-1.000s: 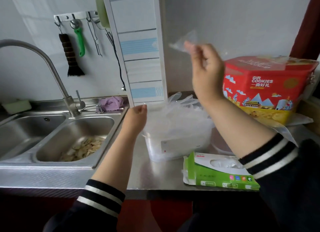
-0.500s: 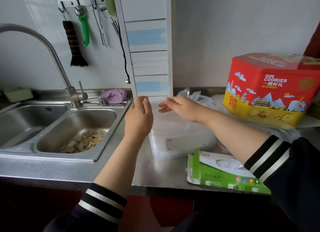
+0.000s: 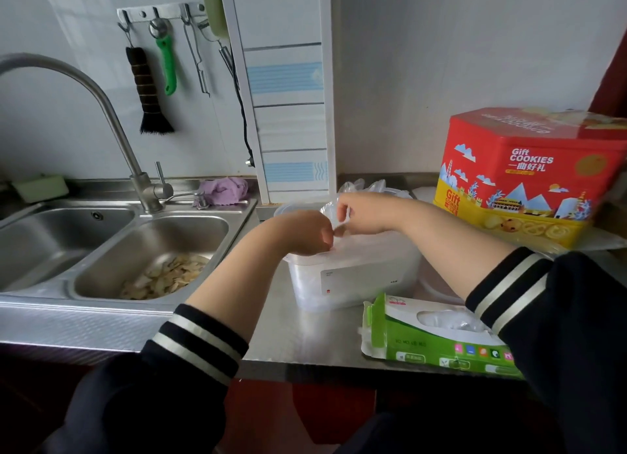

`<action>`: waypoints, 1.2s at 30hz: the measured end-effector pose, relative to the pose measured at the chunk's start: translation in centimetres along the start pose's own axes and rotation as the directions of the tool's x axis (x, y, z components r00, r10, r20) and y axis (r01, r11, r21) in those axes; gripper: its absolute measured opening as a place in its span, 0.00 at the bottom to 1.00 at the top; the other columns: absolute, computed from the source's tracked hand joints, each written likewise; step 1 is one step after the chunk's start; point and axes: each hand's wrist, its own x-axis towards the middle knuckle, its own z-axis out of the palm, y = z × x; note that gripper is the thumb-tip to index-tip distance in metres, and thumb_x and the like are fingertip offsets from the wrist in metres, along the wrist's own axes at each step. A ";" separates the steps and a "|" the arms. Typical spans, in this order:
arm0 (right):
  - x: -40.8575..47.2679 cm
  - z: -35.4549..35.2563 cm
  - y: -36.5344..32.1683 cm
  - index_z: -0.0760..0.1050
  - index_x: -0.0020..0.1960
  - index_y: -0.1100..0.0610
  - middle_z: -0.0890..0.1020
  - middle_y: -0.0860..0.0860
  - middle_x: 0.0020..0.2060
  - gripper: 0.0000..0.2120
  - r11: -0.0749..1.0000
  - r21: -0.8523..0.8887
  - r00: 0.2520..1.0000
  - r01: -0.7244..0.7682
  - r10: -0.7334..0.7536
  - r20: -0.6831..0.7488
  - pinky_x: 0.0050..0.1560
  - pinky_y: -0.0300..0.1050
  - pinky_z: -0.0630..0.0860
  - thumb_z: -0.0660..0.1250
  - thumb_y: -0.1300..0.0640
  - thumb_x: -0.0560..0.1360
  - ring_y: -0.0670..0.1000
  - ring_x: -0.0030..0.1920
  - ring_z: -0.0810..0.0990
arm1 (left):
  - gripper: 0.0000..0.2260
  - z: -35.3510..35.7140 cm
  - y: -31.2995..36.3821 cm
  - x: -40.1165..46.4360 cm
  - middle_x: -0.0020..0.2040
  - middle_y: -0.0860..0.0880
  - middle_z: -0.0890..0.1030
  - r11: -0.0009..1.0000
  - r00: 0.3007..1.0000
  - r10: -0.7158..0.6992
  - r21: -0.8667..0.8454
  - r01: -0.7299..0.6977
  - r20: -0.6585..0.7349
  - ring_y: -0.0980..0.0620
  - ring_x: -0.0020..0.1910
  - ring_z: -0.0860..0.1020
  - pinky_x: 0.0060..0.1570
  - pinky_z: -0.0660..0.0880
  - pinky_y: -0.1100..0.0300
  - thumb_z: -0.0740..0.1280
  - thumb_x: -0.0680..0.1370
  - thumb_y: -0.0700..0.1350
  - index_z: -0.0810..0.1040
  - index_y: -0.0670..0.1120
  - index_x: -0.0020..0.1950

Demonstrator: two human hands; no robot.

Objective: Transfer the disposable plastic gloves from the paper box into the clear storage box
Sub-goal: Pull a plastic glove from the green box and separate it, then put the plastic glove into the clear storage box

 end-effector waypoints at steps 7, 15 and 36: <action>1.3 1.2 0.9 0.64 0.73 0.47 0.66 0.53 0.72 0.20 0.931 -0.346 0.898 -0.118 0.249 0.363 0.62 0.48 0.66 0.56 0.51 0.82 0.56 0.67 0.68 | 0.18 2.1 -0.5 3.6 0.70 0.46 0.71 0.974 0.954 -0.192 -0.071 0.213 0.230 0.44 0.66 0.70 0.63 0.66 0.55 0.58 0.81 0.48 0.70 0.49 0.71; 0.1 -0.1 1.3 0.64 0.74 0.53 0.65 0.54 0.72 0.23 0.888 -0.458 0.913 -0.031 0.212 0.349 0.59 0.44 0.67 0.59 0.60 0.80 0.56 0.68 0.68 | 0.25 3.1 -1.6 4.6 0.68 0.46 0.71 0.964 0.934 -0.249 -0.028 0.264 0.257 0.46 0.66 0.69 0.57 0.62 0.58 0.59 0.79 0.58 0.67 0.47 0.72; -11.1 -0.5 5.6 0.80 0.45 0.54 0.81 0.48 0.35 0.02 0.832 0.478 0.819 0.281 0.052 -0.572 0.39 0.37 0.74 0.69 0.58 0.76 0.42 0.34 0.77 | 0.17 0.5 2.6 -2.1 0.50 0.52 0.81 0.952 0.656 -0.064 -0.243 -0.186 -0.752 0.55 0.44 0.76 0.43 0.73 0.59 0.58 0.76 0.33 0.80 0.47 0.57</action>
